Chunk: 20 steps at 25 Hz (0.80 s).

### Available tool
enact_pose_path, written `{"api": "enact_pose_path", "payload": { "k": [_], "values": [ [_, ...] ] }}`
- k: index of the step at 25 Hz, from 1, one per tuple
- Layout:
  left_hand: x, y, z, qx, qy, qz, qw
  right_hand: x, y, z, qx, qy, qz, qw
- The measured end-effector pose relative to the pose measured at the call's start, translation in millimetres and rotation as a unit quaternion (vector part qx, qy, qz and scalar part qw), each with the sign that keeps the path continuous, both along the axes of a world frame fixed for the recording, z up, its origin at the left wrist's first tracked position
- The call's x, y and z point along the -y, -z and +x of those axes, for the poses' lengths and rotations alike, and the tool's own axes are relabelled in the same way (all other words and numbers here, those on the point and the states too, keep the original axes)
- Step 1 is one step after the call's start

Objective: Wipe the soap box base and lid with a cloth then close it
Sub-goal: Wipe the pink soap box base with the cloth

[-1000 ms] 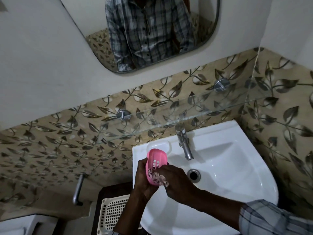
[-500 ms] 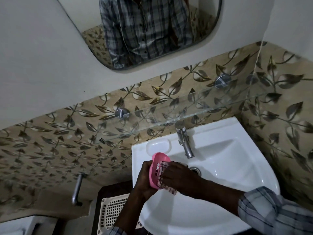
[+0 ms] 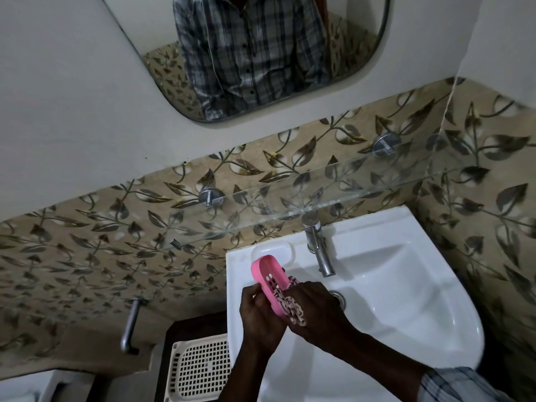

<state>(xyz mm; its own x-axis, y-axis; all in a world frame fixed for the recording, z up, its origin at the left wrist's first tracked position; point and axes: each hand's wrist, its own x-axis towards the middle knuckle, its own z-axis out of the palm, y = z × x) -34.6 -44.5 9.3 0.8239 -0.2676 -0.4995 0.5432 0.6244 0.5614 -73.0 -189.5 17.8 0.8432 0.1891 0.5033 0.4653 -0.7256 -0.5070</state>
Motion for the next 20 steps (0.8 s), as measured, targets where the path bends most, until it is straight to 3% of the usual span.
{"api": "enact_pose_path", "payload": {
  "k": [4, 9, 12, 15, 20],
  "values": [
    [-15.6, -11.5, 15.0, -0.078, 0.022, -0.083, 0.993, 30.0, 12.7, 20.7, 0.127, -0.154, -0.058, 0.978],
    [-36.8, -22.0, 39.9, -0.093, 0.332, -0.039, 0.938, 65.5, 8.2, 50.7, 0.190, -0.325, -0.207, 0.903],
    [-36.5, -23.1, 48.4, -0.066, 0.445, -0.017, 0.893, 73.3, 5.6, 62.1, 0.197, -0.381, -0.244, 0.870],
    [-35.3, -13.8, 39.7, -0.054, 0.412, -0.034, 0.909, 81.3, 12.1, 70.7, 0.177, -0.380, -0.264, 0.869],
    [-23.8, -2.1, 32.1, -0.081, 0.326, 0.004, 0.942, 63.3, 30.0, 49.4, 0.144, -0.315, -0.202, 0.916]
  ]
}}
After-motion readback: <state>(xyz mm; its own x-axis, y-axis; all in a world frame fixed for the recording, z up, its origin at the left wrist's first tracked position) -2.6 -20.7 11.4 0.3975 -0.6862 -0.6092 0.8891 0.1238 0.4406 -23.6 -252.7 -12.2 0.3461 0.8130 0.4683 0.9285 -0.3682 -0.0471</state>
